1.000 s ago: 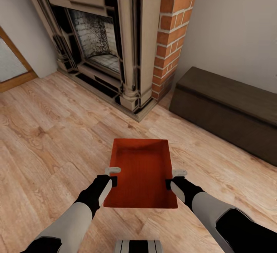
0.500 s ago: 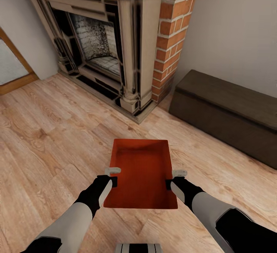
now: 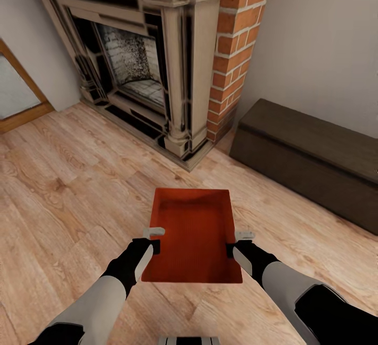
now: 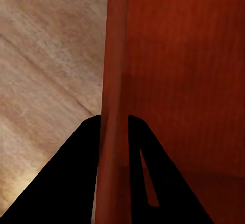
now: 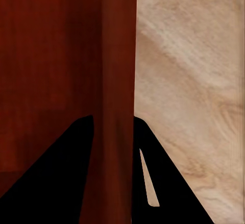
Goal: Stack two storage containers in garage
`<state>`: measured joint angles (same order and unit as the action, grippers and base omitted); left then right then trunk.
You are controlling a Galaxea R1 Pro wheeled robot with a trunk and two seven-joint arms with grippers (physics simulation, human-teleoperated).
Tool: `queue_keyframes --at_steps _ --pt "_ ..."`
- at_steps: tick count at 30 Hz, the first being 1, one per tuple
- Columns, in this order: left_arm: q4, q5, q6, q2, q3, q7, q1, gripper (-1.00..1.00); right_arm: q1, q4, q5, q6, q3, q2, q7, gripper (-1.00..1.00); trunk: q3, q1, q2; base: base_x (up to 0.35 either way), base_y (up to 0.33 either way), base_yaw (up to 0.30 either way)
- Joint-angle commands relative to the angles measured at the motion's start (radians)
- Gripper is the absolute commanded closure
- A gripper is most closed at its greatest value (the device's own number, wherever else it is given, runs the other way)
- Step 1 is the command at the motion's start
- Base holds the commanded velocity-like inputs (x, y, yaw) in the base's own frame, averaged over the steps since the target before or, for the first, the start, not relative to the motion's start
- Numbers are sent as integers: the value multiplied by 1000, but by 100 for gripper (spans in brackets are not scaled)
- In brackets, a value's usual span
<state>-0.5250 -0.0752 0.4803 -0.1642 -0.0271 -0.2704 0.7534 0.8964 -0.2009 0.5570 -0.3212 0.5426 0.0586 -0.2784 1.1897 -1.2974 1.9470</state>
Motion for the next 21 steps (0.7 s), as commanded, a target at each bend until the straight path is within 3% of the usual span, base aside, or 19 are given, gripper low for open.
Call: queue_keyframes --at_steps 1,21 --pt "16 -19 11 0 -7 -10 0 100 1 -6 -3 59 7 0 -4 100 -3 4 -7 0 0 0" --pt "16 -18 14 1 -7 -10 0 100 1 -6 -3 59 6 0 -2 100 -65 81 -147 0 0 0"
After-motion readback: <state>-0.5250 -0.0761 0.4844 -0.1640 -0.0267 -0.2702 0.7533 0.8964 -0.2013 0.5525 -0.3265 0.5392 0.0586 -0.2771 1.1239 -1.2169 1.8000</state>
